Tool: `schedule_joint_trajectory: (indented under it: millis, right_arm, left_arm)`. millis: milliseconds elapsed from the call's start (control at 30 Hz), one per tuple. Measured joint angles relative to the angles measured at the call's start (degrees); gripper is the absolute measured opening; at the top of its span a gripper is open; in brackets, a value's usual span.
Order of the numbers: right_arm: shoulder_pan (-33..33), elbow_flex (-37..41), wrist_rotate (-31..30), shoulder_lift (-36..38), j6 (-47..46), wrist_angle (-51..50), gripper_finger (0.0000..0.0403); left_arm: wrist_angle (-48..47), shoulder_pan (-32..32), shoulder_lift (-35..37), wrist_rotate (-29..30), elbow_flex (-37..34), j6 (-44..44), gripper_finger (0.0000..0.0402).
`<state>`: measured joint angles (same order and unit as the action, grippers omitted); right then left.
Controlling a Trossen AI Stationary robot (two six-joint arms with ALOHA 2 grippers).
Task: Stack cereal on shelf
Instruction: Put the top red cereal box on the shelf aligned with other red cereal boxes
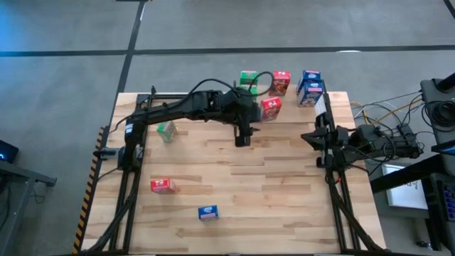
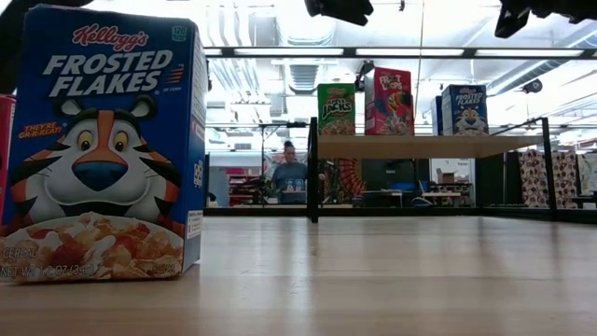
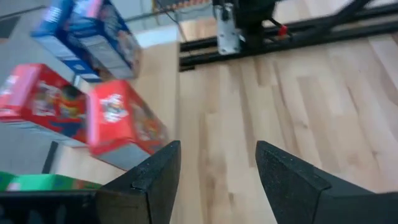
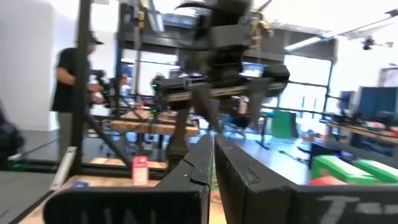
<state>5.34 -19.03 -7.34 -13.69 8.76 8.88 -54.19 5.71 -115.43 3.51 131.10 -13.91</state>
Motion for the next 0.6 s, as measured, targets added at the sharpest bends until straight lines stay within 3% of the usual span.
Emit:
schedule_joint_trajectory:
  millis: [233,400,600]
  right_arm:
    - [0.0,0.0,-1.4,0.0,-0.6,0.0,0.0009]
    - [0.0,0.0,-2.0,-0.7,-0.9,0.2,0.0009]
    - [-0.1,-1.8,-7.4,-4.0,-3.0,-0.5,0.0009]
  left_arm:
    - [5.9,-1.8,7.0,4.6,-12.1,1.1,0.0191]
    - [19.6,-1.9,17.7,5.0,-29.2,1.9,0.0191]
    - [35.9,-1.9,30.6,5.0,-50.1,3.2,0.0191]
